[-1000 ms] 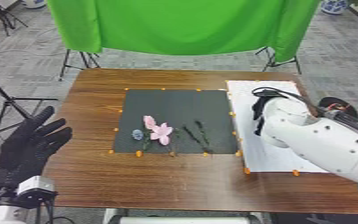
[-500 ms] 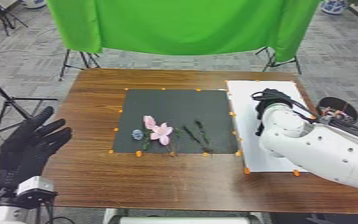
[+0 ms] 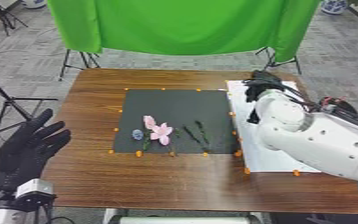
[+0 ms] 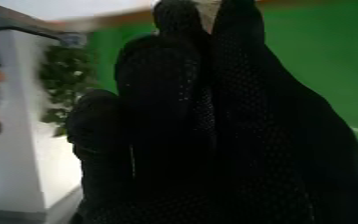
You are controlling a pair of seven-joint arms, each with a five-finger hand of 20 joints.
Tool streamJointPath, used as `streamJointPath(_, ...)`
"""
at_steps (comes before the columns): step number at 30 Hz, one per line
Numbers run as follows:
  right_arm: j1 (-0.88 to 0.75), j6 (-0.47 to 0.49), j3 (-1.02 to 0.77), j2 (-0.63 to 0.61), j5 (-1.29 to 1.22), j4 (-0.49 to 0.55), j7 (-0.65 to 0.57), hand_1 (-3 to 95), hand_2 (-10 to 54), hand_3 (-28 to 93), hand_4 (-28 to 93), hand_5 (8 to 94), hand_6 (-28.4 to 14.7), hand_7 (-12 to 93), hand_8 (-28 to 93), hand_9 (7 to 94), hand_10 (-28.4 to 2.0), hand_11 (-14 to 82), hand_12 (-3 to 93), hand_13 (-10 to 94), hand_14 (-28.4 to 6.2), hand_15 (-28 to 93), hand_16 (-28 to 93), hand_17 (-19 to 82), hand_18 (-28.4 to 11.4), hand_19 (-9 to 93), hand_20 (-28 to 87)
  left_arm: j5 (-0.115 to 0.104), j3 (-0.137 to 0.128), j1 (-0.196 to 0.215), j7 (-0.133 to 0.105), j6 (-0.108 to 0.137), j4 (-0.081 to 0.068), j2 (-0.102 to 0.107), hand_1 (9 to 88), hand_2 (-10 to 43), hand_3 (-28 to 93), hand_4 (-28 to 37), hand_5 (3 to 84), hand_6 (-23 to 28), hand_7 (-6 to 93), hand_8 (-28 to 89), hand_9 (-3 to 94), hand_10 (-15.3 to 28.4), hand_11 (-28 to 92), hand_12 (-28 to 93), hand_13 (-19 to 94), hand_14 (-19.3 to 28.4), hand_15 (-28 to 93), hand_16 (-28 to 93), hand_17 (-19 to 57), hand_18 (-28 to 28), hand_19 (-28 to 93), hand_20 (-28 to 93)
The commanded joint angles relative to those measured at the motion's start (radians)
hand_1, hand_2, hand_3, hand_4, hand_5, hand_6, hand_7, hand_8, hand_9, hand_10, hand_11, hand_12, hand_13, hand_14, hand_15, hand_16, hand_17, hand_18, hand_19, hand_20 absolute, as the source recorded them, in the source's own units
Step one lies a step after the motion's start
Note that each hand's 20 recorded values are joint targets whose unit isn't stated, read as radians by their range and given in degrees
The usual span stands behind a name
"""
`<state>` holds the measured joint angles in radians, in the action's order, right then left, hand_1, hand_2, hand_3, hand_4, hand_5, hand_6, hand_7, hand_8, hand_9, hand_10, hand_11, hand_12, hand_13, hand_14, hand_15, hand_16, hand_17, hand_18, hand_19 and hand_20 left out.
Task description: Arrange flowers
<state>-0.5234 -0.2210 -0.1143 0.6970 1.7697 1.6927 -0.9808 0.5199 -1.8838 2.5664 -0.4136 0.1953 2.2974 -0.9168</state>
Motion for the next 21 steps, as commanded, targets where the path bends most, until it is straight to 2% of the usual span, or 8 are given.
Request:
streamJointPath(1,0.016,0.028,-0.022,0.150,0.016,0.064,0.072,59.1,-9.5,74,-28,80.8,-0.7,23,7,91.9,-7.9,10.3,30.9,87,-1.6,62,16,57,-14.7,93,26,-0.017,-0.013,0.031,-0.020,0.020,0.013,0.016,29.2,5.8,62,-19.3,37.4,9.9,6.8,-6,33.3,20.5,26,12,22,28.4,55,-11,-5.9,28.4,54,4)
streamJointPath(2,0.009,0.040,-0.021,0.168,0.017,0.068,0.084,59.1,-9.5,74,-28,80.8,-0.7,23,7,91.9,-7.9,10.4,31.0,87,-1.6,62,17,57,-14.7,93,26,-0.016,-0.014,0.035,-0.022,0.020,0.014,0.016,29.2,5.8,62,-19.3,37.4,10.0,6.7,-6,33.3,20.5,26,12,22,28.4,55,-11,-5.9,28.4,54,4)
streamJointPath(6,-0.006,0.054,0.005,0.232,0.014,0.080,0.109,59.1,-9.5,74,-28,80.9,-0.7,22,8,91.8,-8.0,10.5,31.0,87,-1.7,62,17,57,-14.7,93,27,-0.042,-0.009,0.046,-0.054,0.034,0.012,0.055,29.2,5.9,62,-19.4,37.4,10.0,6.8,-6,33.3,20.5,26,12,22,28.4,55,-11,-5.9,28.4,54,4)
streamJointPath(10,-0.032,0.059,0.020,0.276,0.015,0.091,0.108,59.0,-9.5,75,-28,80.9,-0.7,22,8,91.8,-8.0,10.4,30.9,86,-1.7,62,17,57,-14.6,93,27,-0.021,-0.013,0.029,-0.020,0.022,0.011,0.030,29.2,5.9,62,-19.5,37.4,10.0,6.7,-6,33.4,20.5,26,12,22,28.4,55,-11,-5.9,28.4,54,4)
streamJointPath(13,-0.044,0.058,0.041,0.304,0.017,0.090,0.105,59.1,-9.5,75,-28,80.9,-0.7,22,8,91.8,-8.0,10.4,31.0,86,-1.6,62,17,57,-14.6,93,27,-0.014,-0.015,0.028,-0.008,0.020,0.012,0.017,29.2,5.9,62,-19.4,37.5,9.9,6.7,-6,33.3,20.5,26,12,22,28.4,55,-11,-5.9,28.4,54,4)
streamJointPath(17,-0.061,0.044,0.054,0.336,0.013,0.079,0.096,59.0,-9.5,75,-28,80.9,-0.6,22,8,91.8,-7.9,10.4,30.9,86,-1.7,62,17,57,-14.7,93,27,-0.020,-0.006,0.026,-0.014,0.023,0.009,0.028,29.2,5.9,62,-19.4,37.4,9.9,6.8,-6,33.4,20.6,26,12,22,28.4,55,-11,-5.9,28.4,54,4)
streamJointPath(18,-0.061,0.042,0.058,0.343,0.012,0.074,0.094,59.0,-9.5,75,-28,80.8,-0.6,22,8,91.7,-7.9,10.5,31.0,86,-1.7,62,17,57,-14.7,93,27,-0.009,-0.007,0.018,0.001,0.010,0.007,0.016,29.2,5.9,62,-19.4,37.4,9.9,6.8,-6,33.4,20.6,26,12,22,28.4,55,-11,-5.9,28.4,54,4)
streamJointPath(21,-0.063,0.042,0.062,0.367,0.011,0.056,0.090,59.0,-9.5,75,-28,80.7,-0.6,22,8,91.7,-8.0,10.4,31.0,86,-1.9,62,17,57,-14.7,93,27,-0.001,-0.006,0.003,0.016,0.006,0.005,0.007,29.2,5.9,62,-19.4,37.5,10.0,6.8,-6,33.4,20.5,26,12,22,28.4,55,-11,-5.9,28.4,54,4)
